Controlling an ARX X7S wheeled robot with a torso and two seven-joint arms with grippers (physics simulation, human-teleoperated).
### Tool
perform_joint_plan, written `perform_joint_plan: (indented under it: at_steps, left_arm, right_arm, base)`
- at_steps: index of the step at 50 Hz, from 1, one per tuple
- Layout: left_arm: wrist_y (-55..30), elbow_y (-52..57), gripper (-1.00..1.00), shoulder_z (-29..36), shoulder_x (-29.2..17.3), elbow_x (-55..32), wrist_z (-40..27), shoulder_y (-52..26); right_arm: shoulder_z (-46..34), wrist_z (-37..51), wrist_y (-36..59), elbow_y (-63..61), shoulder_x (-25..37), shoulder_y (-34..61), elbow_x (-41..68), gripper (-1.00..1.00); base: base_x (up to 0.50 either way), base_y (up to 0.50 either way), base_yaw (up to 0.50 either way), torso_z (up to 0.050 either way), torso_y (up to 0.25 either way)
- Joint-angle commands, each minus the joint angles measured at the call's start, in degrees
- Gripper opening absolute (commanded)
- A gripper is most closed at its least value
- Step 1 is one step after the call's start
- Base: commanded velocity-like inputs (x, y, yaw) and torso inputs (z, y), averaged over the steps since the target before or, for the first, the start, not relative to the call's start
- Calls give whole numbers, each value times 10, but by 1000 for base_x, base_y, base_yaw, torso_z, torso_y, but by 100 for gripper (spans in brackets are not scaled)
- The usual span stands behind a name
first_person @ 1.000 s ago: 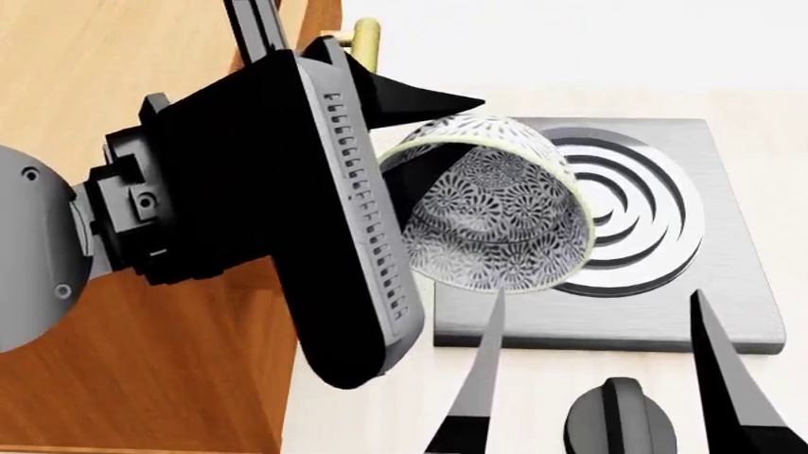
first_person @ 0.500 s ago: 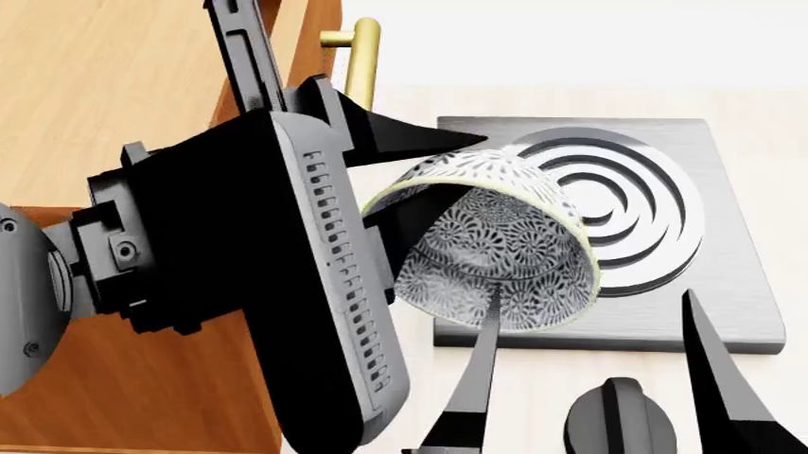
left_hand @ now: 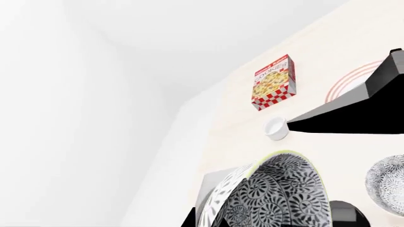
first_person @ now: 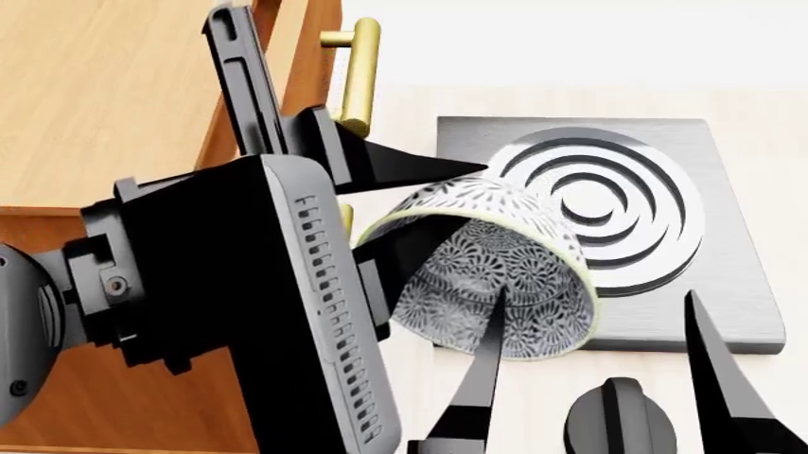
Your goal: Pick the akita bowl on the wooden cabinet and place it on the plate.
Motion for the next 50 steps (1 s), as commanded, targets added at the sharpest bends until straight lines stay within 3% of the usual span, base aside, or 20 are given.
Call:
perform_joint_plan:
  at_steps: [1,3,4,34,35,50]
  left_arm:
    - [-2,10,-100,-7,-8,5,-10,1]
    - [-1,12,-100,-7,-11,5,-11,2]
    - [-1,13,-100,-7,-11,5,-11,3]
    - [-1,7,-100,-8,-12,12,-22,14]
    - [-3,7,100,-8,-11,12,-24,14]
    - [-13,12,100,0,-12,0,-9,13]
  right_arm:
    - [6,4,-6,4,1,-5,3,100]
    - [7,2,-9,7,1,-6,5,100]
    - [8,1,-13,8,2,-8,5,-100]
    - [10,-12,2,0,-3,-6,12,-100]
    - [10,-12,2,0,-2,-6,12,-100]
    - [12,-8,5,-9,1,-10,6,-100]
  base:
    - [0,0,0,0,0]
    - [0,0,0,0,0]
    - [0,0,0,0,0]
    - [0,0,0,0,0]
    - [0,0,0,0,0]
    - [0,0,0,0,0]
